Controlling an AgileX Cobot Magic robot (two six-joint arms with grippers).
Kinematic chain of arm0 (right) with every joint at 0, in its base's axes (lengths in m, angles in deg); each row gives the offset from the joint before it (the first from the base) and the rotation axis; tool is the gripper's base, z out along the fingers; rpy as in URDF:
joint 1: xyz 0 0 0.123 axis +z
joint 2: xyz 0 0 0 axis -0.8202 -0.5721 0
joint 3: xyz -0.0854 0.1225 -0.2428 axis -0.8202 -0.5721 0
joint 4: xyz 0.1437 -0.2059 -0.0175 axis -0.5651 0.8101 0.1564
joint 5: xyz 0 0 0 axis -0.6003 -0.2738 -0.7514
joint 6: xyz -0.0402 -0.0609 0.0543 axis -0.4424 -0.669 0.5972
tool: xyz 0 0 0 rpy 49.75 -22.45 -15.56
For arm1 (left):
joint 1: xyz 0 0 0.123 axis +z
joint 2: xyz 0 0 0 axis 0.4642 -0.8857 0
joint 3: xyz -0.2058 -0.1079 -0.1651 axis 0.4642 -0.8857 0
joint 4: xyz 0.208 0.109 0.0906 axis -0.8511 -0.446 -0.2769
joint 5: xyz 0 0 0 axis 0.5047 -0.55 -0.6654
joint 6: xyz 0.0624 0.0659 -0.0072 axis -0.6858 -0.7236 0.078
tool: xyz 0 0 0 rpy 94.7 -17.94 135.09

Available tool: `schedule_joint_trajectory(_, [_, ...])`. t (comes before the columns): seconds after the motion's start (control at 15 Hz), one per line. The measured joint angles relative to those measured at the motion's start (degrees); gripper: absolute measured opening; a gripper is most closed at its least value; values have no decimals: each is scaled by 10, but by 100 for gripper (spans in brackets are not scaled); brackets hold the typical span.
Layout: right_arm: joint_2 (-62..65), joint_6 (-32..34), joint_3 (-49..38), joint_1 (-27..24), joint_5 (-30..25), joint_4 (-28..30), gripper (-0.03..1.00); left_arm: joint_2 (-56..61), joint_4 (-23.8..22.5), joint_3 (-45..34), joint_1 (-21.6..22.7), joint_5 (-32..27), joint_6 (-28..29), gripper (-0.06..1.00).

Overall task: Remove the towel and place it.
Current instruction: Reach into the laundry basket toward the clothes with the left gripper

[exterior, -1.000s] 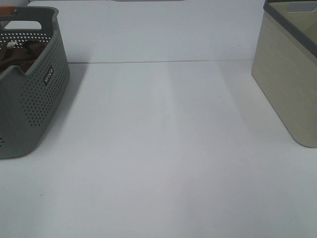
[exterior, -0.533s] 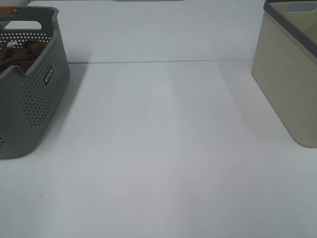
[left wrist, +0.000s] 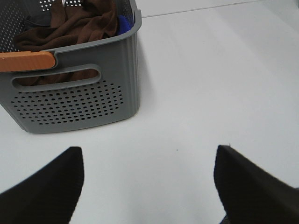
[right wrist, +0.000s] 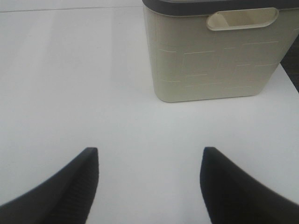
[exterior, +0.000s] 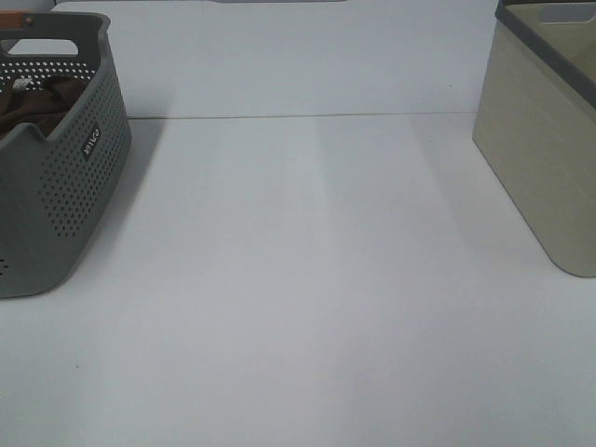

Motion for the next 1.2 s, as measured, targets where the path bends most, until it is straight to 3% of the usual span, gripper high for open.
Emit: schedule_joint_trajectory(1.2, [0, 0, 0, 0, 0, 0, 61, 0, 0, 0, 0, 0, 0, 74])
